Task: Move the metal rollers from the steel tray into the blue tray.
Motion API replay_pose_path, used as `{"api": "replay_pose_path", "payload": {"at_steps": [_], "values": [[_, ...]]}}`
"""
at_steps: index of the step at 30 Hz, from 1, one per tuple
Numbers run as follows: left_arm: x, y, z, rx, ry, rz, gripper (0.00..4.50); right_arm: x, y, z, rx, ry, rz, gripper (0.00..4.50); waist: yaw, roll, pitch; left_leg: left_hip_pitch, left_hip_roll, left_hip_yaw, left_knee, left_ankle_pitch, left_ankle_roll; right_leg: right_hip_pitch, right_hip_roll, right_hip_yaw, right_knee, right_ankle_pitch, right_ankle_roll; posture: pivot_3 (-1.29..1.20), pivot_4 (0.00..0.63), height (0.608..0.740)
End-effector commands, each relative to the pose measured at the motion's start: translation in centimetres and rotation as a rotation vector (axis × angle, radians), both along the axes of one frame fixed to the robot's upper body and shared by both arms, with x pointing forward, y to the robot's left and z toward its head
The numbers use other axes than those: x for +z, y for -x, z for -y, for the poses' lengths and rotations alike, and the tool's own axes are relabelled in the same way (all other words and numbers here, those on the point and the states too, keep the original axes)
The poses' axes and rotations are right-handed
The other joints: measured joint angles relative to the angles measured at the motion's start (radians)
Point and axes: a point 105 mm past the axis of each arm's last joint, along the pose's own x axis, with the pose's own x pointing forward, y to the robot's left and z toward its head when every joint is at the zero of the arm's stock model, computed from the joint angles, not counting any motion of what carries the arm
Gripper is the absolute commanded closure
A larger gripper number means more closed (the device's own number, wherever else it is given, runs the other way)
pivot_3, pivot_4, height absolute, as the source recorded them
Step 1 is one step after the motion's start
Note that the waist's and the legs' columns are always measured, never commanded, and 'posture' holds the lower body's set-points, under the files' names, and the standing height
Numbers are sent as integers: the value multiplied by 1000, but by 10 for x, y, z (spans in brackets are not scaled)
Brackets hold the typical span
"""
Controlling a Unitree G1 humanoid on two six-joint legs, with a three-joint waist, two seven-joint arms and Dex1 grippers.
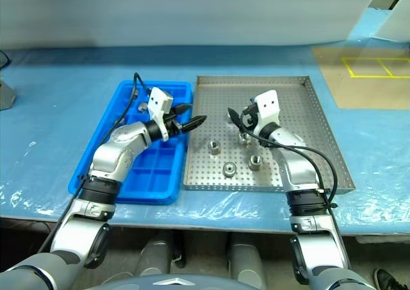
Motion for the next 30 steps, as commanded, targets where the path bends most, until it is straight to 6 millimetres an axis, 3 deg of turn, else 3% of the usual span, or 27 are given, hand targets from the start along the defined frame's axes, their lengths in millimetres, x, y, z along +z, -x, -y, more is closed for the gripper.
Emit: {"api": "replay_pose_path", "payload": {"at_steps": [1, 30], "values": [[15, 0, 2, -10, 11, 57, 503, 16, -1, 1, -3, -15, 57, 311, 0, 0, 0, 0, 0, 0, 0, 0, 0, 0, 0, 0, 0, 0, 0, -200, 150, 740], [15, 0, -1, -2, 6, 62, 503, 16, -1, -3, 11, -19, 56, 311, 0, 0, 0, 0, 0, 0, 0, 0, 0, 0, 0, 0, 0, 0, 0, -195, 150, 740]]}}
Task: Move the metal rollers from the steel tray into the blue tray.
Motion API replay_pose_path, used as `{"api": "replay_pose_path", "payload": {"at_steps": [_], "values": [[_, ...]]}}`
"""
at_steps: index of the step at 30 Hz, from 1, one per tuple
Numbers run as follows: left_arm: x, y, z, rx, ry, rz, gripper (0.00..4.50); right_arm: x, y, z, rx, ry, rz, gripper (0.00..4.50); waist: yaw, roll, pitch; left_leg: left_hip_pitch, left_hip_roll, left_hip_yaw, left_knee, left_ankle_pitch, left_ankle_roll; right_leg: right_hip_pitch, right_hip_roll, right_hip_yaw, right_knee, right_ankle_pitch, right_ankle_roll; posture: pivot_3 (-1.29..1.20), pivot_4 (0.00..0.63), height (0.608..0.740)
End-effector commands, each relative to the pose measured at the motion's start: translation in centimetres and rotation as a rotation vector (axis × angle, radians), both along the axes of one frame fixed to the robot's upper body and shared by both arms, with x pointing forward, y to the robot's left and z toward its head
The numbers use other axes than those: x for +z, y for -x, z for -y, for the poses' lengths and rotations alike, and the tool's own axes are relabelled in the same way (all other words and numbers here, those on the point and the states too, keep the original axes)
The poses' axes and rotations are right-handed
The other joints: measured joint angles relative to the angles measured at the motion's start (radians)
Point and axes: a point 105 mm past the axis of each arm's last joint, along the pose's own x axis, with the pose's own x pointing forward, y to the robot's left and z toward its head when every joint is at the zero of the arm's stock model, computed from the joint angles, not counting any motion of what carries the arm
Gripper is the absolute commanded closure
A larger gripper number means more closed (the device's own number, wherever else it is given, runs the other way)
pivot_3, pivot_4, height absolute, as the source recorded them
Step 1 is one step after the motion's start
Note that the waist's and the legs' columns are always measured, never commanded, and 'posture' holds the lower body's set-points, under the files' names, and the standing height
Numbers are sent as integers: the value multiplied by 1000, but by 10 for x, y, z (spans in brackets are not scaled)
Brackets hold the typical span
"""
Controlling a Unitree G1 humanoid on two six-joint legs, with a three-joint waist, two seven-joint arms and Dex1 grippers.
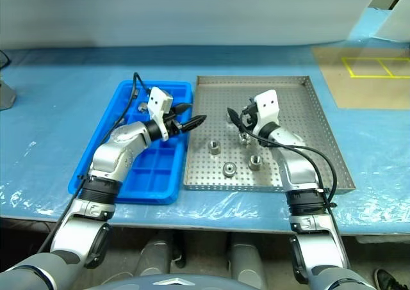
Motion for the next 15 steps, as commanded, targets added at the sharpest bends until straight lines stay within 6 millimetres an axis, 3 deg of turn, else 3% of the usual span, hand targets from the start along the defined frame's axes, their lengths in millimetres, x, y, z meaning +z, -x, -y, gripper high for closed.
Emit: {"api": "replay_pose_path", "payload": {"at_steps": [1, 11, 15], "values": [[15, 1, 0, -5, 5, 56, 503, 15, 0, -1, 3, -14, 56, 311, 0, 0, 0, 0, 0, 0, 0, 0, 0, 0, 0, 0, 0, 0, 0, -197, 150, 740], [18, -2, 6, -20, 18, 60, 503, 14, 4, 3, 3, -2, 55, 311, 0, 0, 0, 0, 0, 0, 0, 0, 0, 0, 0, 0, 0, 0, 0, -227, 150, 740], [20, 1, 19, -69, 28, 62, 503, 16, 8, 24, -23, 46, 58, 311, 1, 0, 0, 0, 0, 0, 0, 0, 0, 0, 0, 0, 0, 0, 0, -251, 150, 740]]}}
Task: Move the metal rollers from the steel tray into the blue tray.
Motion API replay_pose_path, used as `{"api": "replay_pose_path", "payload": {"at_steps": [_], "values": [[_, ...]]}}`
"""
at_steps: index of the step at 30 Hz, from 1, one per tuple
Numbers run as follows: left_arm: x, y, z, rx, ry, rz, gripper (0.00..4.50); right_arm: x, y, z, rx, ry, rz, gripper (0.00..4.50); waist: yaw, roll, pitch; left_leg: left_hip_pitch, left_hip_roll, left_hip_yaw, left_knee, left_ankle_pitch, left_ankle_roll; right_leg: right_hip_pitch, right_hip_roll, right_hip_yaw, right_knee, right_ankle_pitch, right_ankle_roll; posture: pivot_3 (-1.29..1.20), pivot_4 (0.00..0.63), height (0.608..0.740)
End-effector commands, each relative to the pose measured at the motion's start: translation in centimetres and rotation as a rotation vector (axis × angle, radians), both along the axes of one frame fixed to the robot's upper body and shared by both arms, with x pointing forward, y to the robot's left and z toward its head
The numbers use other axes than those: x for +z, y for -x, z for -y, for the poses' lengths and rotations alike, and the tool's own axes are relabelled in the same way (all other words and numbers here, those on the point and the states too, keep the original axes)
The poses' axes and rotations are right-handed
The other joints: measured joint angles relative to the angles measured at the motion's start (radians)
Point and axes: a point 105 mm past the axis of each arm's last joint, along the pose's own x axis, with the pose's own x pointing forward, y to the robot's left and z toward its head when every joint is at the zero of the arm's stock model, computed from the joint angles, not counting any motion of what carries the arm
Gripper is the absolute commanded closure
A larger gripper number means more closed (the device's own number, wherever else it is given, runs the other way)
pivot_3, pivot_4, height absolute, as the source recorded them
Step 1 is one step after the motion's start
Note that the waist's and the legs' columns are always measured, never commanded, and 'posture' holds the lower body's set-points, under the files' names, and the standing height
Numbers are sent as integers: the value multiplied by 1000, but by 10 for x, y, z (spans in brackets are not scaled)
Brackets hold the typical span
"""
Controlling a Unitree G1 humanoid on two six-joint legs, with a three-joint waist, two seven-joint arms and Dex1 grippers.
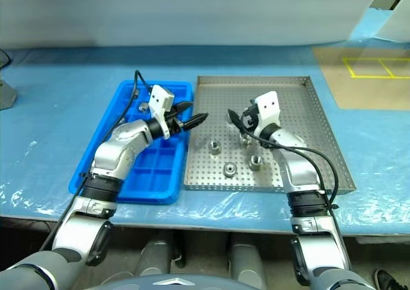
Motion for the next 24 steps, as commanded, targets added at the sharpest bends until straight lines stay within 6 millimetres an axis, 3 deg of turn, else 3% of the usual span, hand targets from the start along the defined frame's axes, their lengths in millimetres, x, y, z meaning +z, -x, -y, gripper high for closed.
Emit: {"api": "replay_pose_path", "payload": {"at_steps": [1, 5, 13, 24], "values": [[16, 3, 16, -64, 15, 57, 503, 22, 6, 27, -41, 39, 70, 311, 3, 0, 0, 0, 0, 0, 0, 0, 0, 0, 0, 0, 0, 0, 0, -253, 150, 740], [19, 9, 38, -141, 23, 71, 503, 25, 12, 61, -104, 84, 59, 311, 2, 0, 0, 0, -1, 0, 3, -1, 2, 2, 0, 0, -1, 0, 0, -278, 150, 740], [21, 25, 75, -301, 7, 87, 503, -10, 27, 82, -143, 104, -52, 311, -16, 0, 0, 4, 0, 0, 1, -1, 2, 5, 0, 0, -1, 0, 0, -305, 150, 740], [18, 21, 70, -274, 2, 70, 503, -52, 31, 95, -201, 88, -169, 311, -28, 0, 0, 4, -1, 0, 2, -2, 2, 6, 0, 0, -2, 0, 1, -293, 150, 740]]}}
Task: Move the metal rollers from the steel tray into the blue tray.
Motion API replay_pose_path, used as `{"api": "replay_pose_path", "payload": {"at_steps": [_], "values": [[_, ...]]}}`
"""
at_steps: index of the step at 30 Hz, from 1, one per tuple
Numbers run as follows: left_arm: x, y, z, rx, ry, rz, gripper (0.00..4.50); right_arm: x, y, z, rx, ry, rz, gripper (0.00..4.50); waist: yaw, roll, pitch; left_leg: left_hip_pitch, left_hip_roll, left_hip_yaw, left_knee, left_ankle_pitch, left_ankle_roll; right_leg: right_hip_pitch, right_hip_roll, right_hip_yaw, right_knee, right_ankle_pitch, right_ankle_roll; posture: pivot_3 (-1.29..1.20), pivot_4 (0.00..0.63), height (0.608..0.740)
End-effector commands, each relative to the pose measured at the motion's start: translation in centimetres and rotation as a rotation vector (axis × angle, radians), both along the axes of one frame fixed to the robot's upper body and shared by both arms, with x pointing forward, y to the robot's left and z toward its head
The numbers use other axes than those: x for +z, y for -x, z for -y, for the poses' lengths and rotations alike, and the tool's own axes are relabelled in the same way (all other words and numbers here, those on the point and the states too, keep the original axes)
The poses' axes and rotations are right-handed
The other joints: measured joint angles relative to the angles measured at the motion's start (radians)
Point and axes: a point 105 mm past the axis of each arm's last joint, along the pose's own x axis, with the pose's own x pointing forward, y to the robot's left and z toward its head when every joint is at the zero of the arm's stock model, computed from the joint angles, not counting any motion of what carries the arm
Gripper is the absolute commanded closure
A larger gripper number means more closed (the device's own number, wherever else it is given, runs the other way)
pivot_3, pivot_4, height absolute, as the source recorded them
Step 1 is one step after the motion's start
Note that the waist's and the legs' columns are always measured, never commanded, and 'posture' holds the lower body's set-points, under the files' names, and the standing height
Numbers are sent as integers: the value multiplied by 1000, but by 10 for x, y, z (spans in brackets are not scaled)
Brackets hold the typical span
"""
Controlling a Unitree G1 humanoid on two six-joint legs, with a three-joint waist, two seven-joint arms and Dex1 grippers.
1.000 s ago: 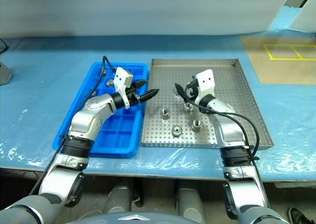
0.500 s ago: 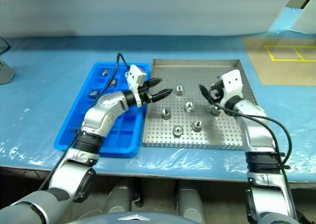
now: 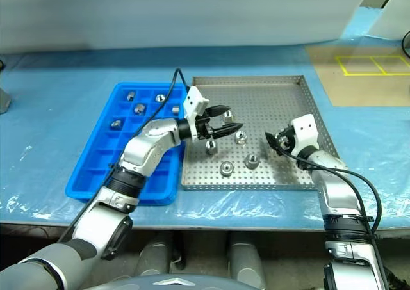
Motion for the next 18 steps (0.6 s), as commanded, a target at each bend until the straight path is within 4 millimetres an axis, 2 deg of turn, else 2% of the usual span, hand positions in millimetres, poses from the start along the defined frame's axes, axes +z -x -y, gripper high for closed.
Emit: {"api": "replay_pose_path", "payload": {"at_steps": [1, 5, 9, 10, 12, 15, 18], "values": [[10, -1, -3, 13, 12, 35, 503, -7, 2, 2, -12, -19, -2, 311, 0, 0, 0, 0, 0, 0, 0, 0, 0, 0, 0, 0, 0, 0, 0, -293, 150, 740], [11, -2, -6, 30, 11, 38, 503, -26, 3, 9, -52, -35, -52, 311, 0, 0, 0, 0, 0, 0, 0, 0, 1, 0, 0, 0, 0, 0, 0, -280, 150, 740], [10, -3, -9, 42, 5, 35, 503, -30, 3, 8, -39, -23, -55, 311, 1, 0, 0, 2, 0, 0, 0, 0, 1, 3, 0, 0, 0, 0, 0, -279, 150, 740], [9, -3, -10, 44, 3, 35, 503, -29, 3, 8, -38, -21, -54, 725, 1, 0, 0, 3, 0, 0, 1, -1, 1, 4, 0, 0, 0, 0, 0, -279, 150, 740], [9, -4, -10, 49, 2, 35, 503, -29, 2, 10, -52, -8, -51, 1218, 1, 0, 0, 3, 0, 0, 1, -1, 1, 4, 0, 0, 0, 0, 0, -281, 150, 740], [13, -9, -15, 89, 14, 36, 503, -25, 2, 2, -5, -29, -38, 1218, 0, 0, 0, 3, 0, 0, 1, -1, 1, 4, 0, 0, -1, 0, 0, -283, 150, 740], [17, -24, -29, 189, 14, 29, 503, -20, 1, -6, 15, -10, -27, 2161, 0, 0, 0, 2, 0, -1, 1, -1, 1, 4, 0, 0, -1, 0, 0, -287, 150, 740]]}}
